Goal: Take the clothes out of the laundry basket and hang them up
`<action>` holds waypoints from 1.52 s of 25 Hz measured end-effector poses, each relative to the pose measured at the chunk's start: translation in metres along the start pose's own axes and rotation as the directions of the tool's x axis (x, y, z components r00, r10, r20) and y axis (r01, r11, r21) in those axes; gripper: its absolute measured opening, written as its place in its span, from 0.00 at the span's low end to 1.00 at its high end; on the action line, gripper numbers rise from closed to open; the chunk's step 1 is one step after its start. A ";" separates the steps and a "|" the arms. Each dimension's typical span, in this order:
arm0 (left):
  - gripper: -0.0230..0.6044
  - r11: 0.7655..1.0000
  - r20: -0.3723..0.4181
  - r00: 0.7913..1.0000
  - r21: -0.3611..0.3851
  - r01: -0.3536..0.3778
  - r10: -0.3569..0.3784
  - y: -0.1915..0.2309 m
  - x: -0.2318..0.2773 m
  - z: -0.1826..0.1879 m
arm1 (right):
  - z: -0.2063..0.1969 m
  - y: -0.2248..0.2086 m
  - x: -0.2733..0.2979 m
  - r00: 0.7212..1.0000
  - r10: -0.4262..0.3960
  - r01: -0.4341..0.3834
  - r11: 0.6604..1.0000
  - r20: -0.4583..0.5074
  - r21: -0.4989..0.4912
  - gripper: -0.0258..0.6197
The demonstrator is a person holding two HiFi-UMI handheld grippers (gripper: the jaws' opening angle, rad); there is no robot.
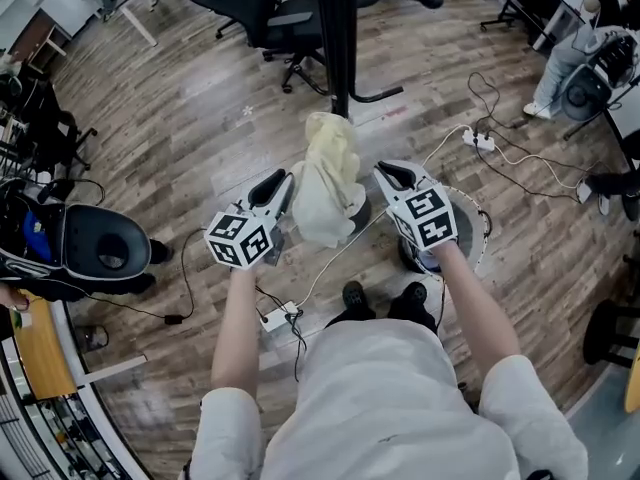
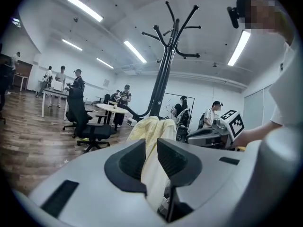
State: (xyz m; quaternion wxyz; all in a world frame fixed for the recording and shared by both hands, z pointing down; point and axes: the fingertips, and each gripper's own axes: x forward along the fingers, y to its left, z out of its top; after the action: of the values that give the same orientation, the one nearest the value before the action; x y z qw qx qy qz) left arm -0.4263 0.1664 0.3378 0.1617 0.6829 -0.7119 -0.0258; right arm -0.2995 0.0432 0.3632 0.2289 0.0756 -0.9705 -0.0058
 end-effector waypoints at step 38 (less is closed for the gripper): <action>0.08 0.882 -0.106 0.900 0.179 0.435 -0.423 -0.206 0.071 -0.033 | -0.103 -0.037 -0.193 0.928 -0.372 0.346 0.888 0.031 0.301 0.05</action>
State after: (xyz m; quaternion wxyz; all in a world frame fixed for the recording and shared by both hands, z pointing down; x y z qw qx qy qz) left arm -0.2201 0.0892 0.3301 0.1056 0.8366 -0.5365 0.0319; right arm -0.0781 0.0379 0.3684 0.1672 0.2864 -0.9390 0.0911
